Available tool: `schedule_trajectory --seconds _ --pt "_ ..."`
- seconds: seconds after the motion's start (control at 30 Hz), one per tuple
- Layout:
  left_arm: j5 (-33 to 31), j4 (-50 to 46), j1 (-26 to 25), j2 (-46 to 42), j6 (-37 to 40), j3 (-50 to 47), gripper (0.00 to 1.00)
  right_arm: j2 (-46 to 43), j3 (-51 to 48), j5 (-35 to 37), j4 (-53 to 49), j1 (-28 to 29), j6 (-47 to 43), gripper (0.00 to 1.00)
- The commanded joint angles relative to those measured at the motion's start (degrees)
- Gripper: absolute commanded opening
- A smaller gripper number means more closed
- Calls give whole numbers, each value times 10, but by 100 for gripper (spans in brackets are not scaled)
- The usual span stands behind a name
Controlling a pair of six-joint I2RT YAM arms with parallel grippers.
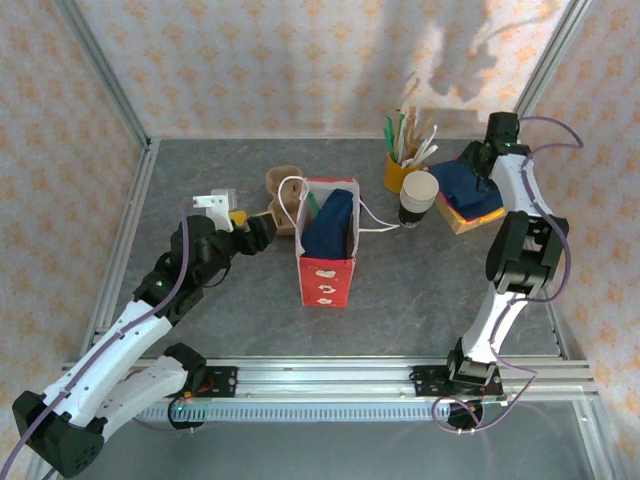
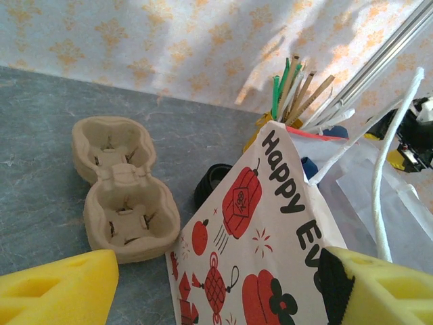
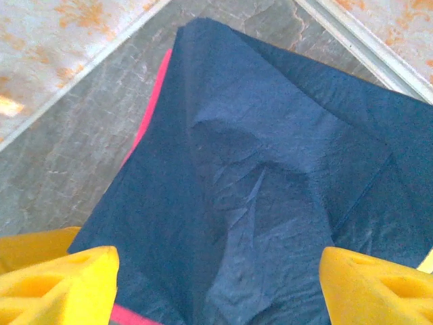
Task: Pack the takeout coffee
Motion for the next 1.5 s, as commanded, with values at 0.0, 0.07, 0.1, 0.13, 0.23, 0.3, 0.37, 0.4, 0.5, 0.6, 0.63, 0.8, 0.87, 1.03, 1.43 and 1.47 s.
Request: schedule_trajectory --seconds 0.0,0.07,0.1,0.13,0.23,0.3,0.37,0.4,0.5,0.6,0.63,0.8,0.87,1.03,1.43,1.47 --pt "-8 7 6 -6 2 -7 80 27 40 4 -33 -1 -7 75" --pt "-7 6 6 -7 2 -7 80 50 63 0 -48 -2 -7 71" --pt "-7 5 6 -8 1 -7 80 60 75 -1 -57 -1 -6 68" --pt "-7 4 6 -8 1 -7 80 69 83 -5 -66 -1 -3 65" --pt "-4 4 6 -10 -1 -6 80 83 93 -7 -72 -1 -2 58" --pt "-5 5 6 -12 -1 -6 80 90 96 -7 -73 -2 -2 56" --pt "-6 6 6 -14 -1 -8 80 101 109 -5 -86 -1 -2 54" --pt "-6 5 6 -15 -1 -8 80 105 114 -4 -90 -1 -3 51" --pt "-6 4 6 -16 -1 -11 80 109 121 -4 -96 -1 -4 39" --pt "-5 5 6 -17 0 -11 80 98 122 -12 -98 -1 -4 24" --pt "-5 5 6 -17 0 -11 80 91 122 -17 -97 -1 -4 22" --pt "-3 14 6 -13 0 -13 80 21 106 -60 -93 -1 -2 9" --pt "-1 15 6 -10 0 -12 80 -2 125 -78 -113 -1 -2 5" --pt "0 19 6 -7 0 -10 80 -87 141 -140 -129 8 13 2" --pt "8 37 6 1 -6 -9 80 -298 -32 -482 41 152 195 2" --pt "10 40 6 3 -8 -8 80 -311 -46 -478 61 179 213 1"
